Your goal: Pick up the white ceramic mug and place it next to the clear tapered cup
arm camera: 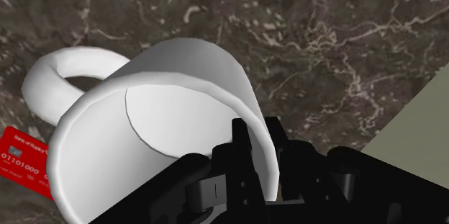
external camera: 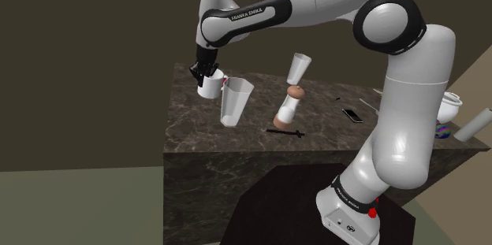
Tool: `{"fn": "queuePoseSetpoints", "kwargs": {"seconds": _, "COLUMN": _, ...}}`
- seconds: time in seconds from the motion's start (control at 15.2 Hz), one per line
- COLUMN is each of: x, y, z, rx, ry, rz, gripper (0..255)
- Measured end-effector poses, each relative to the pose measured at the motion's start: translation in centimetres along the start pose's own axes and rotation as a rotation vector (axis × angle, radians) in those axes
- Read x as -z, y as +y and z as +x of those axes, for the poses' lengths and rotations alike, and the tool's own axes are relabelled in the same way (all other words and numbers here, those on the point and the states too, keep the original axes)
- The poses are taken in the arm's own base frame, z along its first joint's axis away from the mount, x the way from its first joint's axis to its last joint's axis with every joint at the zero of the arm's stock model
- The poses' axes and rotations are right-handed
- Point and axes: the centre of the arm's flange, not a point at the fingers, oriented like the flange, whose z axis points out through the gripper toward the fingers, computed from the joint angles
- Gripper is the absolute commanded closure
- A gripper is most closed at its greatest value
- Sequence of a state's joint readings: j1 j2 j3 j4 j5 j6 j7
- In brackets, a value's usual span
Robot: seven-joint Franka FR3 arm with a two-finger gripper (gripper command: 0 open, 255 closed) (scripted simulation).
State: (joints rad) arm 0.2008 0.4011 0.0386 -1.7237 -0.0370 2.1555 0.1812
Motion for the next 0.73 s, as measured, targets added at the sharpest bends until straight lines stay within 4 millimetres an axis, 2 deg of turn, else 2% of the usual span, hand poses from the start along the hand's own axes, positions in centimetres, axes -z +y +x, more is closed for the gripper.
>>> {"fn": "queuePoseSetpoints", "kwargs": {"seconds": 0.26, "x": -0.11, "y": 0.00, "z": 0.03, "rx": 0.000, "ry": 0.000, "rz": 0.000, "gripper": 255}}
{"fn": "queuePoseSetpoints", "kwargs": {"seconds": 0.33, "x": -0.11, "y": 0.00, "z": 0.03, "rx": 0.000, "ry": 0.000, "rz": 0.000, "gripper": 0}}
{"fn": "queuePoseSetpoints", "kwargs": {"seconds": 0.73, "x": -0.09, "y": 0.00, "z": 0.03, "rx": 0.000, "ry": 0.001, "rz": 0.000, "gripper": 0}}
